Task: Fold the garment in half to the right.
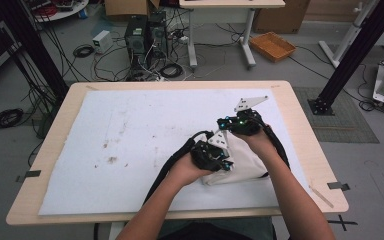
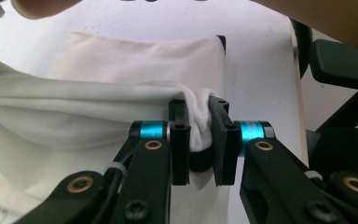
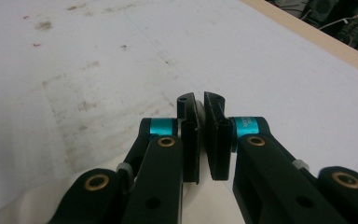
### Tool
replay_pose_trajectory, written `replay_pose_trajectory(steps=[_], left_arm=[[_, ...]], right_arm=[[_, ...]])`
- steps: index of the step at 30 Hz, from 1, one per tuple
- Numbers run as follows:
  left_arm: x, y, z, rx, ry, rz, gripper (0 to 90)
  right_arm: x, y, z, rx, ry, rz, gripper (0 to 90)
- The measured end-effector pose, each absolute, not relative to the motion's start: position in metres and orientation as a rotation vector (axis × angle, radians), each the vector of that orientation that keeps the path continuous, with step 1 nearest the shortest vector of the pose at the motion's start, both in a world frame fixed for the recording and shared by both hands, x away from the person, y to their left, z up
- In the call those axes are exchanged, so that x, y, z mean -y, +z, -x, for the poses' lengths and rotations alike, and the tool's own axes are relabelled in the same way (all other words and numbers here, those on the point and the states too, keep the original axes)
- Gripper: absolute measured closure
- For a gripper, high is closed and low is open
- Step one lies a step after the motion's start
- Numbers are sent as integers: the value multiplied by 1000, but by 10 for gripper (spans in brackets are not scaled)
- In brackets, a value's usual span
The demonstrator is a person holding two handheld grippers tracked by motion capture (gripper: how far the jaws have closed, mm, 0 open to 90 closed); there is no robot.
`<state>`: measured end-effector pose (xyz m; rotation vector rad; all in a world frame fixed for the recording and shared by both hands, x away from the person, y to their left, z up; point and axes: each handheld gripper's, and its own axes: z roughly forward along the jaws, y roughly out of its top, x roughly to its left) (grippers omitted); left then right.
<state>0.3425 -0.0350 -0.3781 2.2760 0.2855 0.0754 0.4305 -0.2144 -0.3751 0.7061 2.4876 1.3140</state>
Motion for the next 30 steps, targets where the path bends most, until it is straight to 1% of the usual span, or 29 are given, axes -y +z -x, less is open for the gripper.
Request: replay_pose_trajectory(steps=[9, 19, 23, 25, 26, 27, 28, 29, 30], left_arm=[[64, -382, -350, -263, 40, -2295, 794], [91, -395, -354, -249, 6, -2329, 794], [102, -398, -357, -247, -9, -2342, 790], [106, -402, -359, -258, -25, -2334, 772], [107, -403, -360, -261, -39, -2330, 751], [108, -405, -360, -271, -40, -2324, 718], [107, -405, -360, -285, -36, -2303, 625], [104, -404, -359, -317, -43, -2274, 559], [99, -403, -358, -337, -34, -2241, 496]], right_arm=[[239, -384, -430, -2468, 1301, -768, 865], [274, -406, -427, -2448, 1273, -891, 865], [278, -409, -427, -2447, 1267, -912, 863], [279, -411, -427, -2449, 1257, -912, 852], [280, -412, -426, -2444, 1254, -920, 832], [281, -413, -426, -2442, 1251, -931, 792], [283, -414, -426, -2429, 1254, -960, 678], [285, -414, -426, -2418, 1256, -982, 571], [288, -414, -425, -2392, 1252, -1028, 497]])
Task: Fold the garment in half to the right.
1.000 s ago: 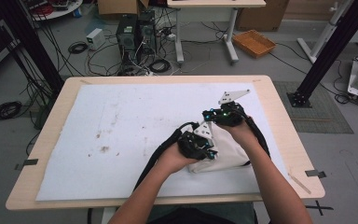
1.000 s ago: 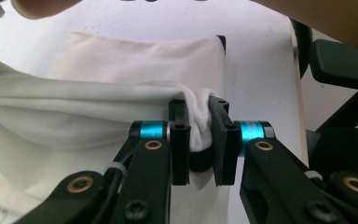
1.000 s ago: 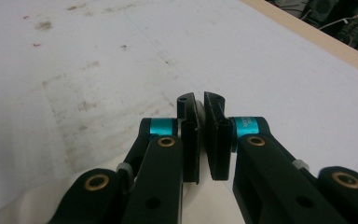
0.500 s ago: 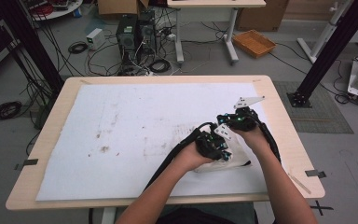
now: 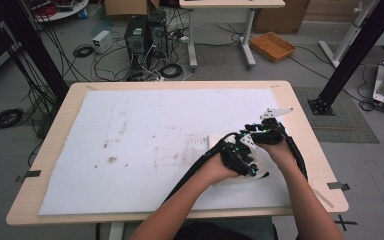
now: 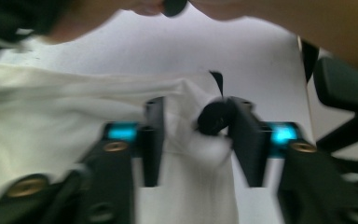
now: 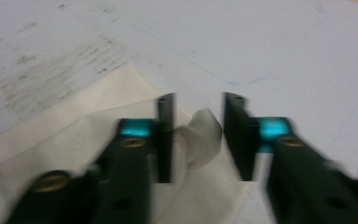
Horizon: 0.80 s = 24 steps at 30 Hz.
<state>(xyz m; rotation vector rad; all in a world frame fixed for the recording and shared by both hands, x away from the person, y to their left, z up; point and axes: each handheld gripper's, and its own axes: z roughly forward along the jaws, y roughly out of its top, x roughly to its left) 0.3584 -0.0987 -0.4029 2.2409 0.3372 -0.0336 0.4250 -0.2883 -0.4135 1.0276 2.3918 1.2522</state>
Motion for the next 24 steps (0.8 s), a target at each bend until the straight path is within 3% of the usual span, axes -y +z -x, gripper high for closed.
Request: replay_pose_trajectory(steps=[1, 4, 11, 15, 18, 22, 24], left_arm=[[93, -401, -358, -358, -28, -2212, 447], [72, -397, -356, -389, 5, -2176, 429], [10, -397, -349, -531, 158, -2133, 378], [-21, -398, -344, -604, 239, -2108, 359], [-44, -397, -341, -648, 282, -2070, 360], [-72, -397, -336, -713, 312, -1989, 360], [-77, -398, -335, -725, 318, -1977, 361]], right_arm=[[292, -413, -423, -2379, 1250, -1055, 486], [302, -409, -416, -2320, 1270, -1076, 425], [303, -400, -399, -2306, 1247, -1018, 427], [296, -402, -391, -2340, 1187, -974, 466], [288, -408, -381, -2365, 1057, -935, 537], [282, -419, -372, -2422, 1023, -918, 700], [281, -423, -372, -2431, 989, -928, 720]])
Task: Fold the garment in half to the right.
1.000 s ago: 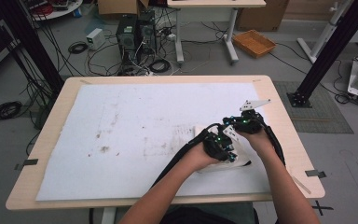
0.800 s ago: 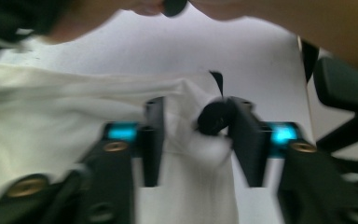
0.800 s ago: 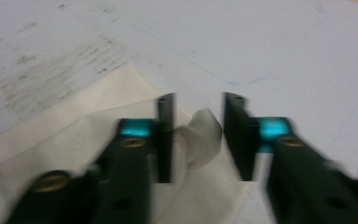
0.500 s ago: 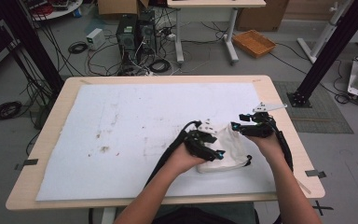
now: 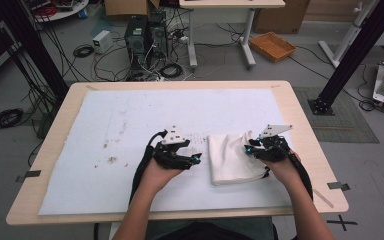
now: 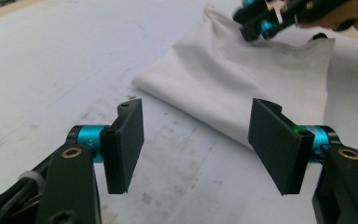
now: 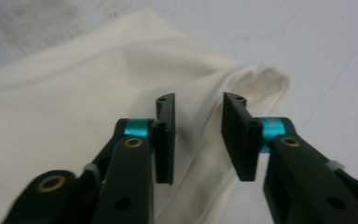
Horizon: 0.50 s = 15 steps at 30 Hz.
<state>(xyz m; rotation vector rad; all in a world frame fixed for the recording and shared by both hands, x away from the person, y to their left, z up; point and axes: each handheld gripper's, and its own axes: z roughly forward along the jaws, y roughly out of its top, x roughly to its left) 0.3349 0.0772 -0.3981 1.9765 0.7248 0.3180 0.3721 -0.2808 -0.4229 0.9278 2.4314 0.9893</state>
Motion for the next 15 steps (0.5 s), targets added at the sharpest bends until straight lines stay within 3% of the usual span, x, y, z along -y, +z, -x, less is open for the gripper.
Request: replay_pose_trajectory(steps=[1, 2, 15], left_arm=[[-82, -400, -332, -751, 353, -1979, 361], [-83, -400, -330, -738, 379, -1999, 365], [-89, -401, -329, -770, 406, -1996, 365]], right_arm=[[281, -427, -373, -2424, 948, -946, 761], [280, -431, -370, -2403, 920, -952, 877], [306, -429, -354, -2313, 1059, -1004, 900]])
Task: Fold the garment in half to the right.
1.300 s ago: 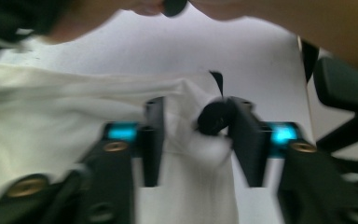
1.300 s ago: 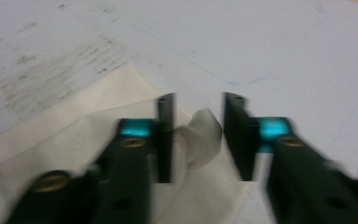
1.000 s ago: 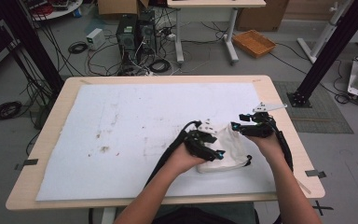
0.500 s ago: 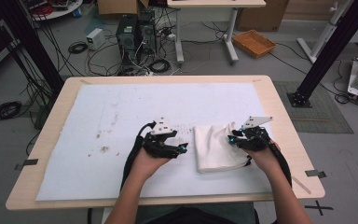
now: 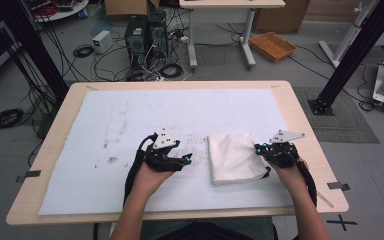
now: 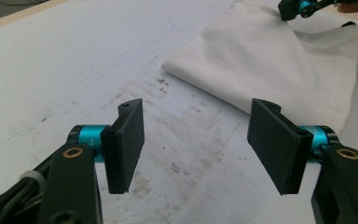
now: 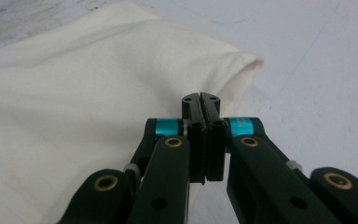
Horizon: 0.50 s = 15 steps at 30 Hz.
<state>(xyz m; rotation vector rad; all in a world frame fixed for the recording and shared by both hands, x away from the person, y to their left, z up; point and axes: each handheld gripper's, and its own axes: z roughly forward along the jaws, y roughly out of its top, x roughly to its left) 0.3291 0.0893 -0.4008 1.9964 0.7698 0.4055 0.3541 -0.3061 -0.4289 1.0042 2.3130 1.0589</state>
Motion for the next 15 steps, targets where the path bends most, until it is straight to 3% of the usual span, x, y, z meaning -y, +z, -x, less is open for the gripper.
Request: replay_pose_trajectory(steps=[5, 8, 15], left_arm=[[-92, -403, -331, -781, 405, -2006, 366], [-94, -404, -331, -787, 407, -2001, 366], [-103, -402, -333, -815, 422, -1984, 365]], right_arm=[[304, -445, -351, -2299, 977, -996, 895], [307, -435, -342, -2252, 1050, -1002, 737], [305, -415, -308, -2249, 1061, -877, 685]])
